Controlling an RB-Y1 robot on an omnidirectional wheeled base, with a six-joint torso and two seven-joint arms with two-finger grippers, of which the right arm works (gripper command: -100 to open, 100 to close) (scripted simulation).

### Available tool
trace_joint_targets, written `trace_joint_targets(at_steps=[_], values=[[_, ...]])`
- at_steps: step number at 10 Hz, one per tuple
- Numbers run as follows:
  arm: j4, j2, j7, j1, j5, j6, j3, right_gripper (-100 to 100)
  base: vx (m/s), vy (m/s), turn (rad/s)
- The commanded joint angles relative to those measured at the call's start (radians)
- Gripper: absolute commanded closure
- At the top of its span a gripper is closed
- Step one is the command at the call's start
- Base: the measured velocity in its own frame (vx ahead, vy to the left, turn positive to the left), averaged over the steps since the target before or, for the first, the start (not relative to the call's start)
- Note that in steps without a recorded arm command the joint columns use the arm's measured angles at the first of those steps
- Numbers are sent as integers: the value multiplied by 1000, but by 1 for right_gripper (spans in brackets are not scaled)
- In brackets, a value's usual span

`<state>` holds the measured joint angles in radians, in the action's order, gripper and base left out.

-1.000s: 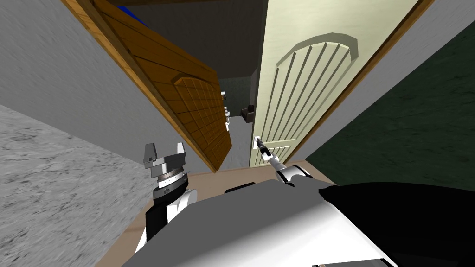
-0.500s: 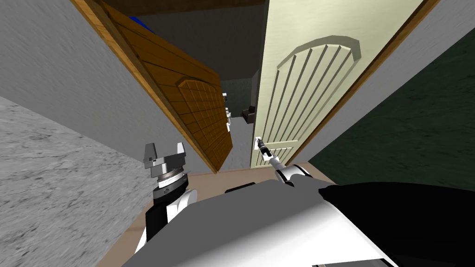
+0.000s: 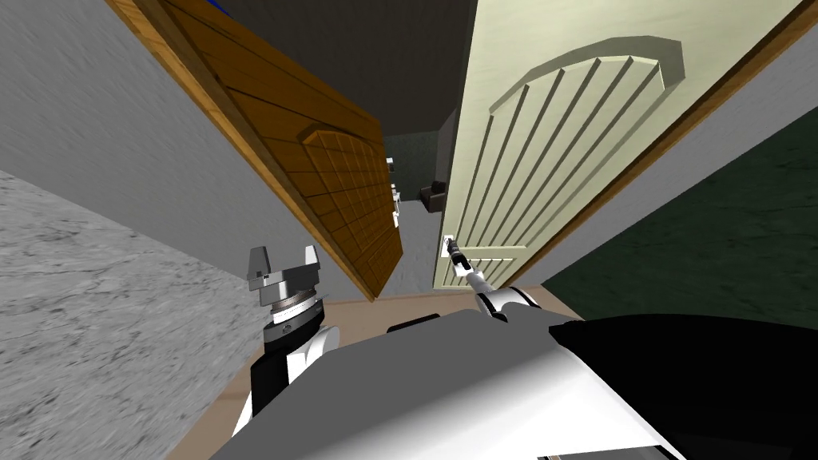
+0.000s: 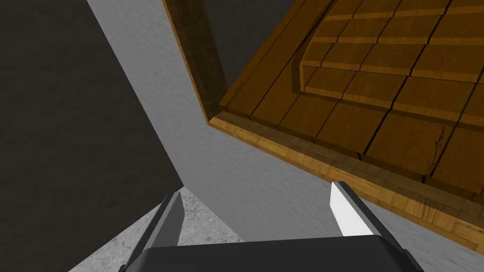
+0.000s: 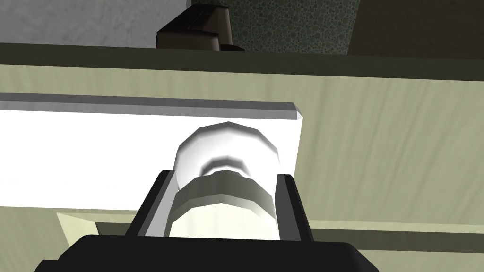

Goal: Push the door open

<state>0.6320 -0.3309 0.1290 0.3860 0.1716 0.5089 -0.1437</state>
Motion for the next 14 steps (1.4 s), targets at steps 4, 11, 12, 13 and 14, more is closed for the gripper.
trace_joint_targets(at_steps=[4, 11, 12, 13, 14], values=[[8, -9, -38, -5, 11, -3, -75, 100, 83, 2, 50], [1, -13, -101, -16, 27, -6, -198, 100, 97, 2, 59], [1, -13, -101, -16, 27, -6, -198, 100, 91, -4, 37], [1, -13, -101, -16, 27, -6, -198, 100, 44, 2, -14], [-1, -14, -120, -19, 32, -7, -236, 100, 72, 5, 85]])
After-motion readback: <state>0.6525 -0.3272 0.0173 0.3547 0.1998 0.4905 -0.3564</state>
